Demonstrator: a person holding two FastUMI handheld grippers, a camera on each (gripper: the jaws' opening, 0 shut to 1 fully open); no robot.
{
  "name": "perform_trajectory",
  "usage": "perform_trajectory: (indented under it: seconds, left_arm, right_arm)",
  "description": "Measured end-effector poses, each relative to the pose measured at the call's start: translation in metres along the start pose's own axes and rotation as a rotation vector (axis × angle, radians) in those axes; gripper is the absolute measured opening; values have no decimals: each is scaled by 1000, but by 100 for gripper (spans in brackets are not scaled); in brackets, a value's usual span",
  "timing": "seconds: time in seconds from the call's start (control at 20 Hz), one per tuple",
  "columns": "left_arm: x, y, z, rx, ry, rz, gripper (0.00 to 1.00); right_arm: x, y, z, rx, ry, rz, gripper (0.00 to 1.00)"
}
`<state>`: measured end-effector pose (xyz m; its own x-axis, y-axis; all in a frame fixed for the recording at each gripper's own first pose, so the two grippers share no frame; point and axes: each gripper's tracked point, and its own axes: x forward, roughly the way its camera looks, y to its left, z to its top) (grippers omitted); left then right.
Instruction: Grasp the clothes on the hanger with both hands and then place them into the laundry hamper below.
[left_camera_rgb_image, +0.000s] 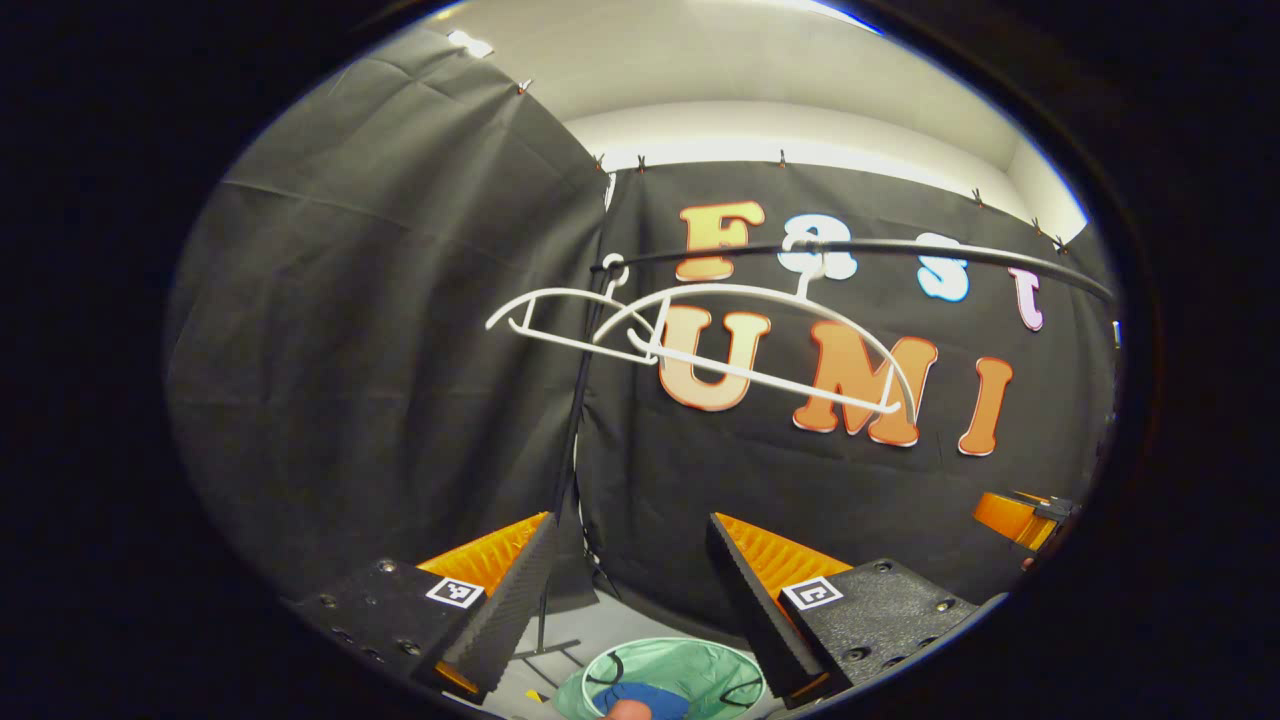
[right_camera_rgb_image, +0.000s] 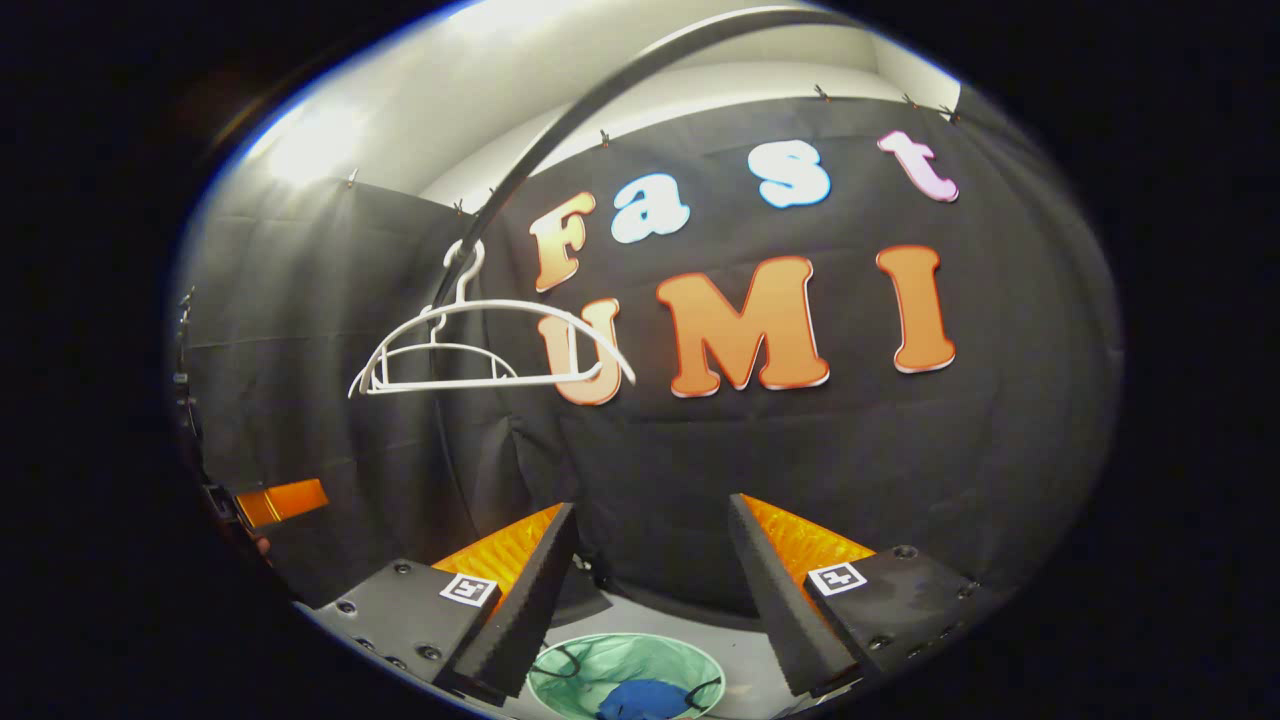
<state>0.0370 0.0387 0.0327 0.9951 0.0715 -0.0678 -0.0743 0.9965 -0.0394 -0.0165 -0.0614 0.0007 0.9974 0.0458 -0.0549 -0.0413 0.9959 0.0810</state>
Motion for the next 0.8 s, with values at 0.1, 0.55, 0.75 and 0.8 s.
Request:
perform_trajectory:
  seconds: [0.1,0.55,0.75,0.8]
  left_arm:
    - [-11,2,22,-4,-75,18,89]
    - [-29,-6,67,24,-218,19,96]
    - [-29,-7,77,52,-249,28,89]
    - [-27,-7,77,55,-251,29,89]
  right_arm:
    - [-13,-8,14,-10,-49,-24,88]
    - [-39,-25,60,-25,-201,-118,88]
    - [-44,-23,72,-59,-228,-118,91]
    - [-46,-24,75,-71,-237,-123,88]
